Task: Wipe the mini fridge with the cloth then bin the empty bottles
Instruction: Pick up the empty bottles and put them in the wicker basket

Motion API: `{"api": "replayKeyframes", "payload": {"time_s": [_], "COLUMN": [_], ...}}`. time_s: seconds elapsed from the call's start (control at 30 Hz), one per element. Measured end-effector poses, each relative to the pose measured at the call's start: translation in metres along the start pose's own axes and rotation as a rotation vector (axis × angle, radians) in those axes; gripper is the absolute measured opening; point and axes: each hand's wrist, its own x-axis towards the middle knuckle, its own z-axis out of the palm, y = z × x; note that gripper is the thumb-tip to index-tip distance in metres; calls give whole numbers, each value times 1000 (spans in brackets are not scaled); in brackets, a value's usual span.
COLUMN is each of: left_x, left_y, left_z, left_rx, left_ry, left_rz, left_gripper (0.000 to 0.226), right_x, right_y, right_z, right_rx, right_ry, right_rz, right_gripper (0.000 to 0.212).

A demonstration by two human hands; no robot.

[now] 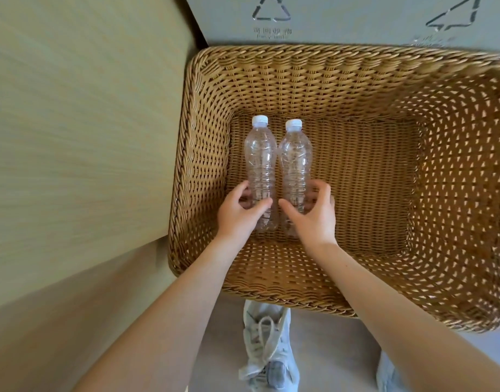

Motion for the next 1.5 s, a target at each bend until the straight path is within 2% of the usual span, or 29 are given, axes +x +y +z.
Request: {"api": "replayKeyframes", "payload": {"time_s": [0.2, 0.27, 0.4, 0.5, 0.6, 0.77, 1.0, 1.13, 1.33, 1.5], "left_x": [4, 3, -7, -25, -58, -151, -340, -441, -562, -624], "left_y": [1, 1, 9, 34, 81, 198, 363, 444, 507, 541], "left_z": [3, 0, -7, -18, -34, -67, -129, -171, -222, -236], "left_rx": [53, 90, 264, 334, 361, 404, 538, 659, 750, 872], "left_ry": [-12, -21, 13, 52, 84, 138, 121, 151, 269, 264], "left_rz": [4, 4, 43, 141, 277, 554, 878, 1027, 1124, 1190], "left_gripper": [70, 78, 85, 67, 42, 20, 19, 22, 30, 32], "right_x": [2, 0, -8, -19, -37, -91, -230, -304, -390, -428], "right_y": [-4, -6, -15, -35, -77, -184, -347, -422, -492, -531], "right_z": [2, 3, -5, -25, -61, -149, -293, -365, -453, -515], "right_rx": [-40, -68, -136, -177, -191, -199, -274, -289, -372, -396], "right_ry": [7, -2, -33, -10, 50, 91, 155, 184, 245, 221], "right_rz": [-14, -12, -29, -35, -141, -297, -545, -616, -746, -800], "right_gripper": [80, 86, 86, 73, 49, 33, 28, 24, 29, 38]}}
